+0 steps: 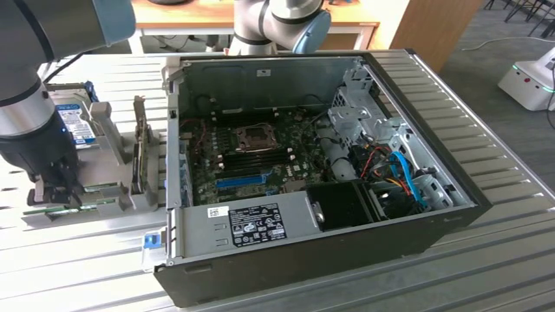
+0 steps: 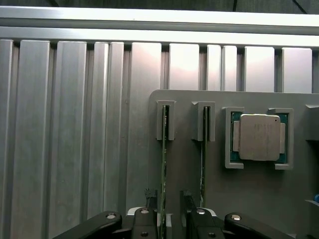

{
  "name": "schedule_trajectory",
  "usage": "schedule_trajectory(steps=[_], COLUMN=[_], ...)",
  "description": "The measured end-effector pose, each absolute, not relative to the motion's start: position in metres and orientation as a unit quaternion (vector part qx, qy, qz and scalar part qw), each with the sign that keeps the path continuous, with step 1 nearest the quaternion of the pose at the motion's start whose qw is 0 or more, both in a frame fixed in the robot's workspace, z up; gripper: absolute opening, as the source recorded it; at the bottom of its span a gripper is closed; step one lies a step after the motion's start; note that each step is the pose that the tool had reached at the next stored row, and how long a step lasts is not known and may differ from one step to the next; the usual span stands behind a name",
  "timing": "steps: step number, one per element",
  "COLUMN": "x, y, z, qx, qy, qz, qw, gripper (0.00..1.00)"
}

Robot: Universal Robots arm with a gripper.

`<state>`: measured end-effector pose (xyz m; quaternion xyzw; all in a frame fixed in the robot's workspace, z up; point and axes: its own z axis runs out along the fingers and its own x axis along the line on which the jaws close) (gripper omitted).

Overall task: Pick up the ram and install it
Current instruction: 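Pick up the ram and move it above insertion slot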

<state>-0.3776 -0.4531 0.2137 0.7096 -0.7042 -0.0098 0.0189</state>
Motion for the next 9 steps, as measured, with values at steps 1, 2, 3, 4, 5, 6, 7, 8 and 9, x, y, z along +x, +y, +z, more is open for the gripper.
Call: schedule_trajectory(steps=[1, 2, 3, 4, 5, 6, 7, 8, 9], x=[-0.3776, -0.3776, -0.3776, -0.3776, -0.3776, -0.3776, -0.3775, -0.3774, -0.3775], y=[-0.4531, -0.4531, -0.4532, -0.4532, -0.4532, -0.4532, -0.4534, -0.4539, -0.4545], z=[0.2127, 0.2118, 0.2112, 0.2111, 0.2111, 0.2111, 0.2109, 0.2108, 0.2108], qx=[0.71, 0.71, 0.71, 0.71, 0.71, 0.71, 0.71, 0.71, 0.71], qy=[-0.704, -0.704, -0.704, -0.704, -0.704, -0.704, -0.704, -0.704, -0.704], qz=[-0.01, -0.01, -0.01, -0.01, -0.01, -0.01, -0.01, -0.01, -0.01], qw=[0.019, 0.019, 0.019, 0.019, 0.019, 0.019, 0.019, 0.019, 0.019], gripper=[0.32, 0.32, 0.32, 0.32, 0.32, 0.32, 0.32, 0.32, 0.32])
